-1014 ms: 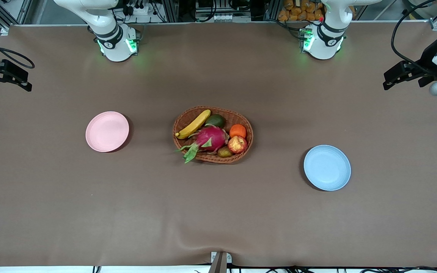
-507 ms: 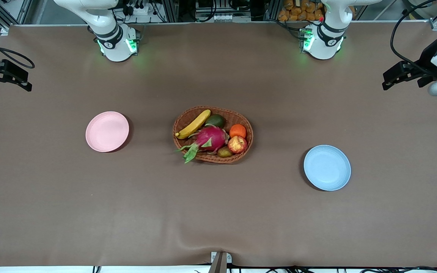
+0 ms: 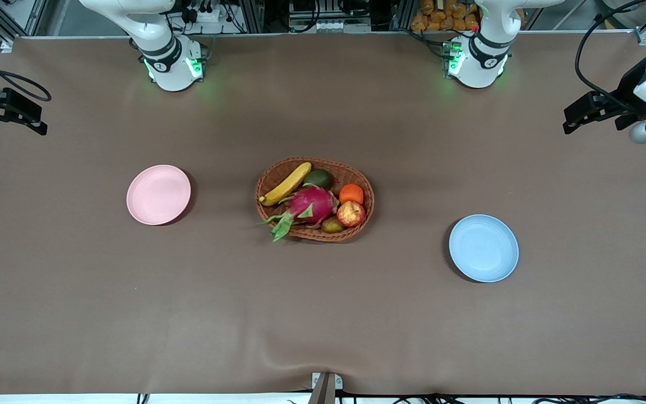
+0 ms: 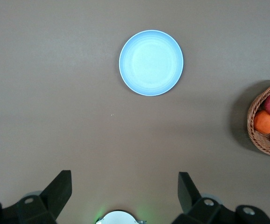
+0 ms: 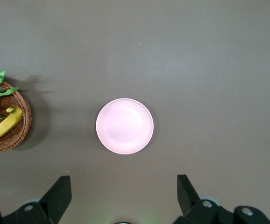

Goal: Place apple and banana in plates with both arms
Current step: 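Move the left gripper over the basket toward the red apple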

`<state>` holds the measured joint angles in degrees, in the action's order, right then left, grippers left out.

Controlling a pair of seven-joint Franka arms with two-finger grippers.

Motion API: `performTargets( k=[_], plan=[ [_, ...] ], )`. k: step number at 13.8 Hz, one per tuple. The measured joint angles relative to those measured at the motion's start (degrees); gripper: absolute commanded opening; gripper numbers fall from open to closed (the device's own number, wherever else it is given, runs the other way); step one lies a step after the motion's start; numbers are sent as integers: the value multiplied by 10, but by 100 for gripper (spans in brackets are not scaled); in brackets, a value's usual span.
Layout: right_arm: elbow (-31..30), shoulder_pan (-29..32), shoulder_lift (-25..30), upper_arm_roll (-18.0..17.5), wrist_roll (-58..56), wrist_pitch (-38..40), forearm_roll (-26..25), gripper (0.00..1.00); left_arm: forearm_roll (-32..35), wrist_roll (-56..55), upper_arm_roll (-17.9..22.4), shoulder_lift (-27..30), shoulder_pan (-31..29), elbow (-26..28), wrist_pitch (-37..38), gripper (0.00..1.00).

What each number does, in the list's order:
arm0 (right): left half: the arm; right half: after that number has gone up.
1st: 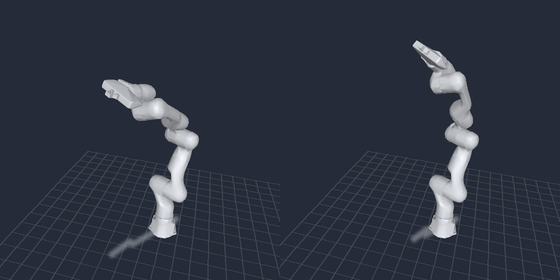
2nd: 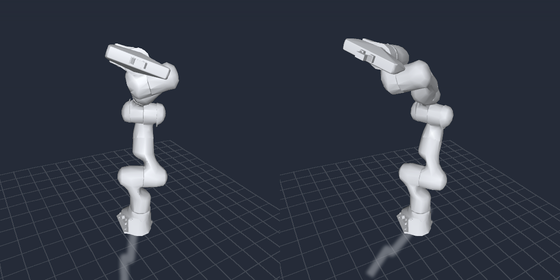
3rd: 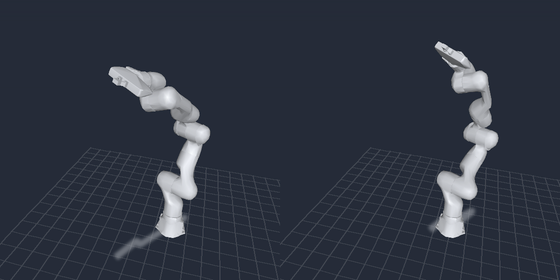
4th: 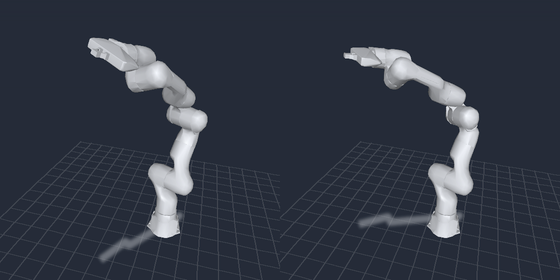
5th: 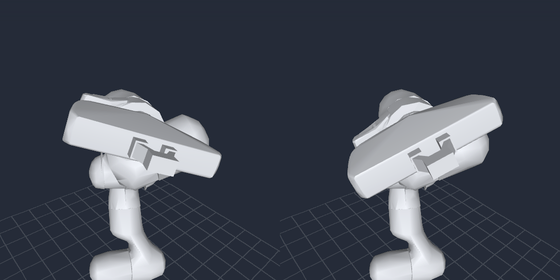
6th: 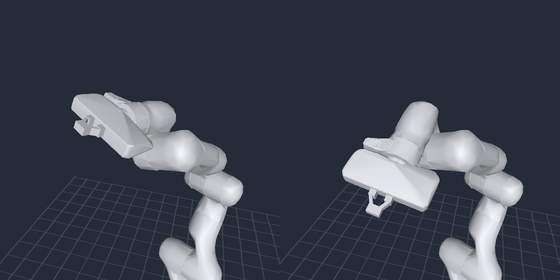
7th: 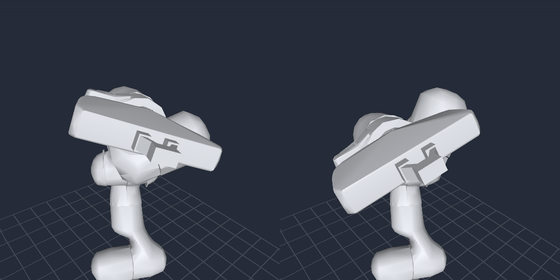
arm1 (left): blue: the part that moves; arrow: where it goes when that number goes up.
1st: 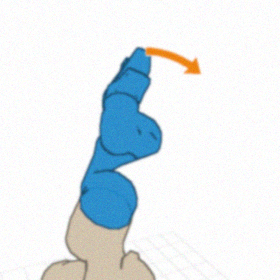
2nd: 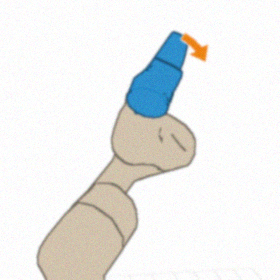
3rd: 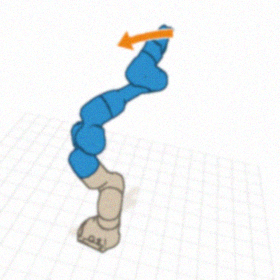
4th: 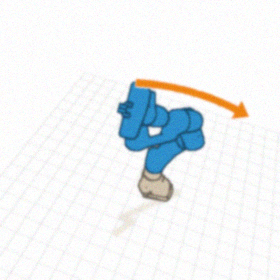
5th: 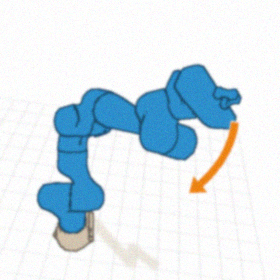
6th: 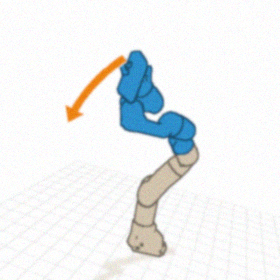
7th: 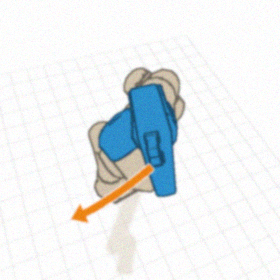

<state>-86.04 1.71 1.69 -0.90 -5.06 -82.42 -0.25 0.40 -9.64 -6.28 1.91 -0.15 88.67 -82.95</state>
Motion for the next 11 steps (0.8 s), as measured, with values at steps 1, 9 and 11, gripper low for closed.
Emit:
performTargets(
  k=[1, 9, 11],
  plan=[
    [0, 0, 0, 0, 0, 0, 0, 100, 0, 0, -2, -4, 2, 0, 0, 100],
    [0, 0, 0, 1, 0, 2, 0, 100, -1, -5, -63, -90, 9, 1, -60, 100],
    [0, 0, -1, 1, 0, 2, 0, 100, -1, -24, -81, -110, 9, 1, -84, 100]
  ],
)
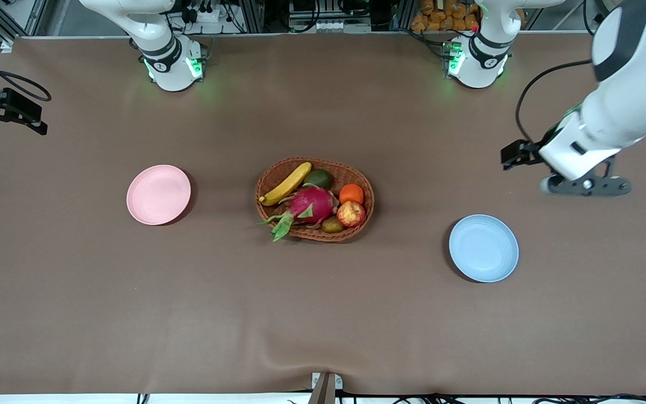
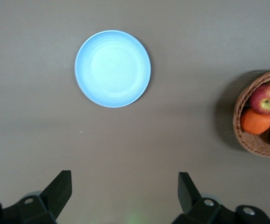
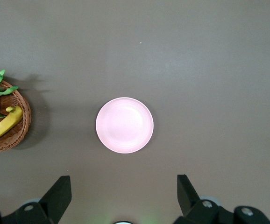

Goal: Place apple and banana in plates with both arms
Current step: 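Move the left gripper over the basket toward the red apple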

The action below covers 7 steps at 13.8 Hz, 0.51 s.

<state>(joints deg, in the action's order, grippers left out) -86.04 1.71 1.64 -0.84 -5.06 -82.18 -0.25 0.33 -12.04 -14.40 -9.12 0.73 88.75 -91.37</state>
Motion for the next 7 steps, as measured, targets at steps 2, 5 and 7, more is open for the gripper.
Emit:
performTargets(
  k=[2, 5, 7],
  plan=[
    [0, 0, 0, 0, 0, 0, 0, 100, 0, -42, -26, -22, 0, 0, -24, 100],
    [0, 0, 0, 0, 0, 0, 0, 100, 0, -118, -68, -61, 5, 1, -71, 100],
    [0, 0, 0, 0, 0, 0, 0, 100, 0, -165, -81, -90, 22, 2, -103, 100]
  ],
)
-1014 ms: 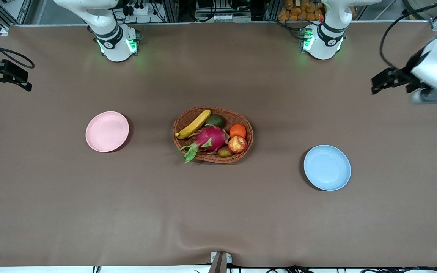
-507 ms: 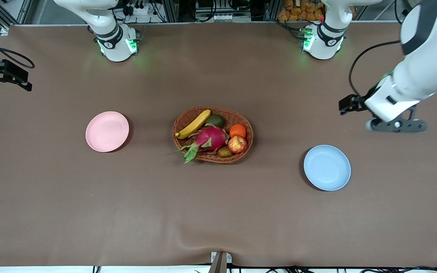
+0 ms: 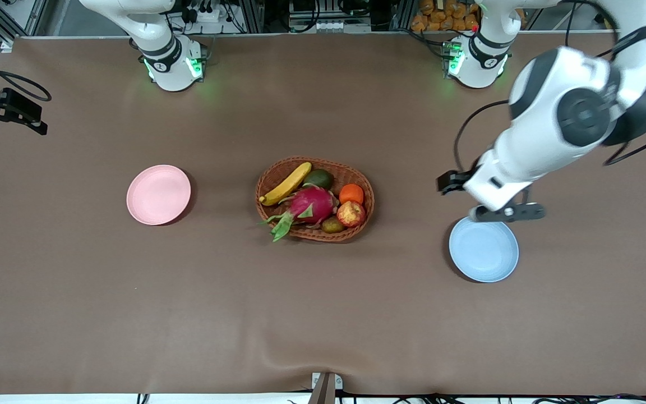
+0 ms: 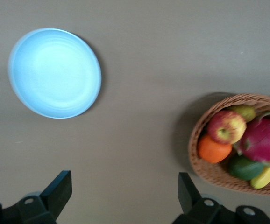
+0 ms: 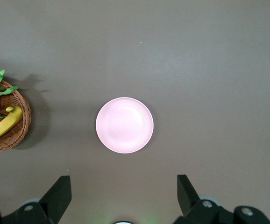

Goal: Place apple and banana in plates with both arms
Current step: 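Move the left gripper over the basket toward the red apple, then lower the left gripper and close it on the red apple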

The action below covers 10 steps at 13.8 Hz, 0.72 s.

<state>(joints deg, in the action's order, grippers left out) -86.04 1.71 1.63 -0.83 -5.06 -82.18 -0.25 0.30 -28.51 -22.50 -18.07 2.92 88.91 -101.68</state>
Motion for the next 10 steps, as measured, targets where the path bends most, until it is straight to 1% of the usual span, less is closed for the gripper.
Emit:
performTargets(
  k=[5, 10],
  plan=[
    [0, 0, 0, 0, 0, 0, 0, 100, 0, -120, -3, -64, 67, 1, -89, 100],
    [0, 0, 0, 0, 0, 0, 0, 100, 0, -198, -3, -128, 108, 3, -190, 100]
  ],
)
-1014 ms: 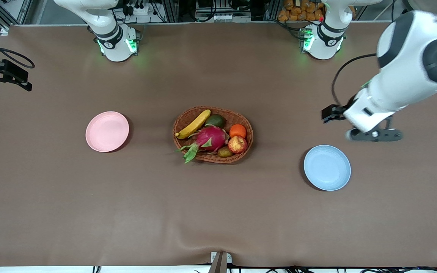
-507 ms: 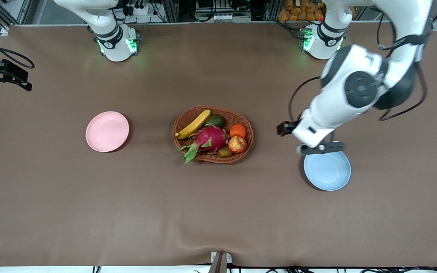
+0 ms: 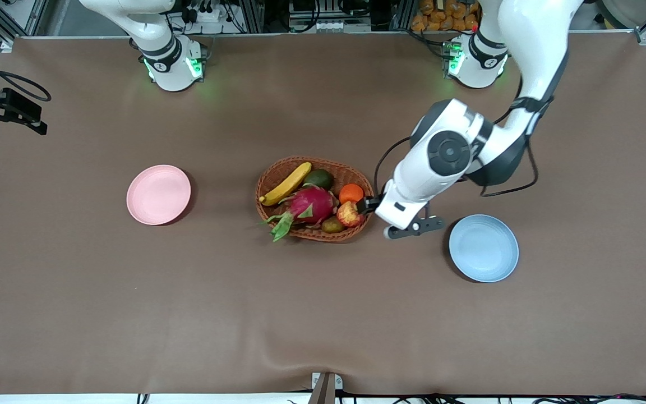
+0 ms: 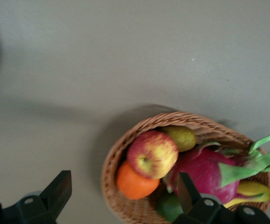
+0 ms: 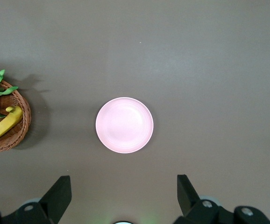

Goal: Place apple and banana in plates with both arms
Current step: 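Lower the left gripper and close it on the red apple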

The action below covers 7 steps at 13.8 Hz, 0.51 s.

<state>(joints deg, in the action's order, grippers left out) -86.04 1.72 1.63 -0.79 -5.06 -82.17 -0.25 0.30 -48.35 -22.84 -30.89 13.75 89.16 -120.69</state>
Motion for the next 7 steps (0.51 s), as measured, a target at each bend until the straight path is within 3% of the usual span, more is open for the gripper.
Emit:
performTargets(
  k=[7],
  plan=[
    [0, 0, 0, 0, 0, 0, 0, 100, 0, -57, 0, -49, 25, 3, -73, 100]
  ],
)
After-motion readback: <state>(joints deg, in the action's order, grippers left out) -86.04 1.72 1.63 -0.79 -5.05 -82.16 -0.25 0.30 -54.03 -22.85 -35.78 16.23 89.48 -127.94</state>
